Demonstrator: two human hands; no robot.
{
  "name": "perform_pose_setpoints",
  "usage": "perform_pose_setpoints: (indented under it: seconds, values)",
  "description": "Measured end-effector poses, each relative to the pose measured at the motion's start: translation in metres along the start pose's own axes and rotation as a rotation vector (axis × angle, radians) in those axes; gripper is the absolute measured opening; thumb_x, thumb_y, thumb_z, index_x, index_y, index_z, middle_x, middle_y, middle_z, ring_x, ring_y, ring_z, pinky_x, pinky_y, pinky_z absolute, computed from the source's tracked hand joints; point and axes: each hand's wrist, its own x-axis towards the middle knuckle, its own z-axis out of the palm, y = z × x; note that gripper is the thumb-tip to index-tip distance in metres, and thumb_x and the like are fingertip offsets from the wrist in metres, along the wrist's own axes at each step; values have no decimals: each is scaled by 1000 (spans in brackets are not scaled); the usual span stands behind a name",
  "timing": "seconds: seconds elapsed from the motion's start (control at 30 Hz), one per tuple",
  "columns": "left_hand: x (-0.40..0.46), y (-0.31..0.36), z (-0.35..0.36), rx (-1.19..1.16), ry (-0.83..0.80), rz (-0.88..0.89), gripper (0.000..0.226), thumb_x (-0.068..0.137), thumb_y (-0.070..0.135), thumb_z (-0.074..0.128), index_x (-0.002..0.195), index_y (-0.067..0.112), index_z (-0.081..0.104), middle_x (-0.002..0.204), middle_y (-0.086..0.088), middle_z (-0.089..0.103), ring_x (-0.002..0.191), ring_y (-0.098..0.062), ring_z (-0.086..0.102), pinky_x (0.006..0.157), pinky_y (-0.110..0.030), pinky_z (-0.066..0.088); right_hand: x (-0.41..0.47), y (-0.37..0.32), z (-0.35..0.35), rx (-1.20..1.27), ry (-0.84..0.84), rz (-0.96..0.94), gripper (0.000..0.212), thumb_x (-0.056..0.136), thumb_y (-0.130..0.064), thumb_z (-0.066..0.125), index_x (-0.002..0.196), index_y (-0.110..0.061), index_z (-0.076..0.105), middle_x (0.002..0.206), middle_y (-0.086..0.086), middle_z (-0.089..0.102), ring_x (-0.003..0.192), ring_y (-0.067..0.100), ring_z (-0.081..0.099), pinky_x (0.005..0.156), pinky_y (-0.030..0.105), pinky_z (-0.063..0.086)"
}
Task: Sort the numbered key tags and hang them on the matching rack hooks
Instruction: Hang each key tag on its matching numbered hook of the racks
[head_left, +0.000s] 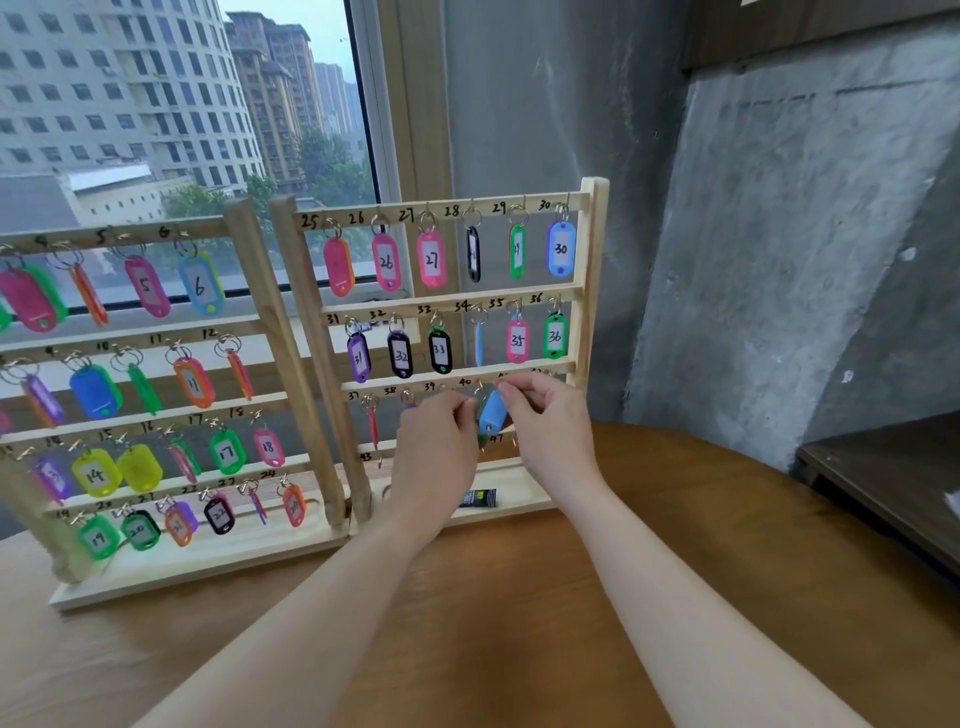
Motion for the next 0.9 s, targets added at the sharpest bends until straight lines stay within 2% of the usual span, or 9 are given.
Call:
perform_pose_setpoints:
  seconds: [0.1, 0.17, 0.33, 0.5, 0.63, 0.77, 0.9]
  values:
    - [-16, -14, 0, -82, -29, -55, 17, 103, 17, 51, 95, 23, 64, 79, 7, 68, 62, -18, 62, 61, -36, 50, 3, -3, 7, 36, -11, 12, 11, 100, -13, 61, 105, -13, 71, 94, -3, 72, 79, -8, 66, 62, 8, 49]
    - [-28, -25, -1, -88, -38, -88, 17, 101, 15, 52, 99, 27, 64, 83, 10, 68, 66, -17, 64, 64, -36, 55, 3, -3, 11, 42, 11, 28, 9, 100, -11, 61, 104, -12, 69, 92, -3, 71, 74, -9, 66, 58, 8, 49]
    - [-62, -53, -10, -105, -80, -235, 24, 99, 14, 57, 85, 33, 63, 80, 12, 69, 67, -20, 65, 64, -34, 54, 3, 1, 14, -69, 46, 4, 7, 101, -13, 60, 101, -14, 67, 93, 0, 73, 59, 14, 70, 52, 17, 52]
    - [-108, -78, -36, -129, -146, -311, 27, 95, 8, 61, 80, 31, 66, 70, 11, 69, 52, -9, 57, 60, -30, 50, -3, 11, 13, -261, 20, -39, 13, 97, -18, 65, 106, -27, 63, 90, -7, 74, 81, 15, 70, 70, 31, 57]
    - [-147, -94, -60, -63, -195, -362, 28, 91, 5, 64, 75, 28, 68, 67, 11, 70, 49, -8, 56, 58, -29, 51, -21, 18, 1, -362, -32, 86, 19, 95, -13, 67, 109, -25, 62, 99, -3, 72, 91, 17, 70, 80, 37, 59]
    - [-177, -94, -87, 3, -257, -300, 26, 88, 5, 65, 74, 26, 66, 65, 16, 70, 60, -4, 60, 68, -25, 52, -51, 10, -14, -503, -104, 174, 15, 89, -12, 69, 85, -26, 66, 89, -2, 71, 86, 20, 71, 74, 34, 59]
    - [-207, -87, -111, 4, -281, -237, 26, 88, 6, 66, 73, 27, 67, 67, 18, 70, 72, -4, 65, 76, -21, 50, -103, -11, -18, -512, -148, 190, 14, 88, -12, 70, 81, -24, 69, 83, 0, 72, 79, 21, 72, 62, 26, 53]
